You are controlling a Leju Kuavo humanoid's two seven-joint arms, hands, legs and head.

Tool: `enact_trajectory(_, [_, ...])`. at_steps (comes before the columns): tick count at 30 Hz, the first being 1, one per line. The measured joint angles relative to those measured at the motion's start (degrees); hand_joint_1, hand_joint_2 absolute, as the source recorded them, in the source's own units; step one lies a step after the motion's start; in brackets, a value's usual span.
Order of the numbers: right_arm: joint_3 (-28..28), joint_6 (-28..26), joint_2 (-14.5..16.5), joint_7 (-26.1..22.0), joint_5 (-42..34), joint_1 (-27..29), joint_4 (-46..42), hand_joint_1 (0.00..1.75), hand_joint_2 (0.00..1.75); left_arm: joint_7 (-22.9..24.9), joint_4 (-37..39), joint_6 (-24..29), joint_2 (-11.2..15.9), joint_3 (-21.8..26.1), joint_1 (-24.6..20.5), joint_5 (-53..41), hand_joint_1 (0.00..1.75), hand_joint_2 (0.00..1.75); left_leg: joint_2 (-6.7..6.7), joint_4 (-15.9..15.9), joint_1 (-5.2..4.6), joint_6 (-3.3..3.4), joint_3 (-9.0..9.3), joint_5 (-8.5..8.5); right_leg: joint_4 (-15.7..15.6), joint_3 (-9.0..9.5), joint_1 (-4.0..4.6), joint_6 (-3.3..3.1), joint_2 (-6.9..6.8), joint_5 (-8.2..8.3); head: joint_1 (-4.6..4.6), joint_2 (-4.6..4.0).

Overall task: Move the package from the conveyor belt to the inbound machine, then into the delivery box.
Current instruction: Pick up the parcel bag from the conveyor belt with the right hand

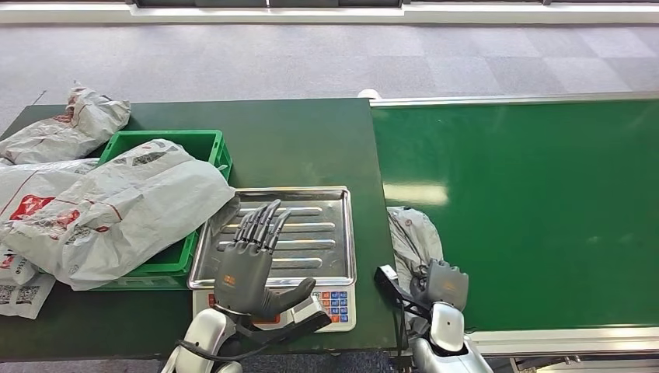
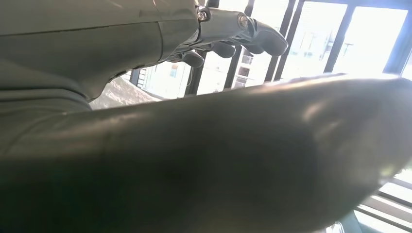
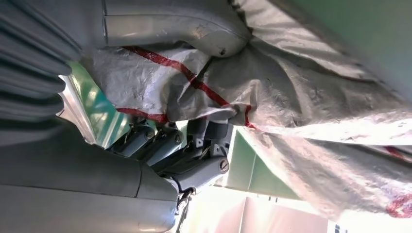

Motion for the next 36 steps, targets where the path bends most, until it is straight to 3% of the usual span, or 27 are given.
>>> enact_trajectory(12, [-3.1, 0.1, 0.5, -1.9, 0.9, 3.6, -7.1, 1.75, 1.75, 0.2, -1.1, 0.0, 0.0, 0.0, 0.1, -0.4, 0.00, 0.00, 0.02, 0.0, 0.01, 0.00, -0.20, 0.00, 0.0, -0.21, 0.01, 0.00, 0.01, 0.00, 0.01, 0.00])
enact_trajectory(20, [-3.4, 4.6, -0.9, 0.9, 3.9, 10.4, -23.5, 1.75, 1.75, 0.5, -2.4, 0.9, 0.2, 0.3, 1.1, -0.7, 0.00, 0.00, 0.10, 0.0, 0.01, 0.00, -0.44, 0.00, 0.0, -0.51, 0.00, 0.01, 0.06, 0.01, -0.01, 0.00])
enact_trajectory(23, [-3.6, 7.6, -5.8, 7.5, 5.6, 14.0, -34.5, 1.75, 1.75, 0.4, -3.2, 0.9, 0.5, 0.5, 1.7, -1.0, 0.00, 0.00, 0.01, 0.0, -0.06, 0.01, -0.57, 0.01, 0.0, -0.61, -0.08, 0.02, -0.01, 0.01, 0.00, 0.00])
enact_trajectory(26, [-3.8, 8.7, -15.9, 13.0, 6.0, 16.5, -45.8, 1.75, 1.75, -0.2, -3.8, 1.0, 0.9, 1.0, 2.3, -1.0, 0.00, 0.00, 0.15, 0.0, -0.18, 0.08, -0.77, 0.00, 0.0, -0.72, -0.22, 0.14, 0.10, 0.09, 0.03, 0.00])
enact_trajectory(28, [-4.8, 8.3, -22.4, 11.0, 6.1, 16.7, -51.8, 1.75, 1.75, -0.6, -3.9, 1.1, 1.2, 1.3, 2.3, -0.5, 0.00, 0.00, 0.52, 0.0, -0.24, 0.24, -0.96, -0.11, 0.0, -0.78, -0.29, 0.24, 0.44, 0.14, 0.03, 0.00])
enact_trajectory(30, [-7.3, 8.0, -26.6, 5.1, 5.9, 16.1, -56.6, 1.75, 1.75, -1.0, -3.9, 1.6, 1.4, 1.4, 2.3, 0.2, 0.00, 0.00, 0.81, 0.0, -0.29, 0.37, -1.06, -0.20, 0.0, -0.85, -0.34, 0.31, 0.71, 0.17, 0.01, 0.00])
enact_trajectory(33, [-12.8, 8.4, -29.7, -2.4, 5.5, 14.5, -61.5, 1.75, 1.75, -1.3, -3.9, 2.3, 1.6, 1.4, 2.3, 0.8, 0.00, 0.00, 0.80, 0.0, -0.30, 0.40, -0.99, -0.14, 0.0, -0.90, -0.33, 0.35, 0.72, 0.20, 0.01, 0.00])
enact_trajectory(36, [-15.9, 8.0, -31.0, -3.8, 5.7, 13.8, -64.3, 1.75, 1.75, -1.4, -3.9, 2.4, 1.8, 1.4, 2.3, 0.9, 0.00, 0.00, 0.71, 0.0, -0.28, 0.38, -0.91, -0.07, 0.0, -0.89, -0.31, 0.35, 0.64, 0.21, 0.02, 0.00])
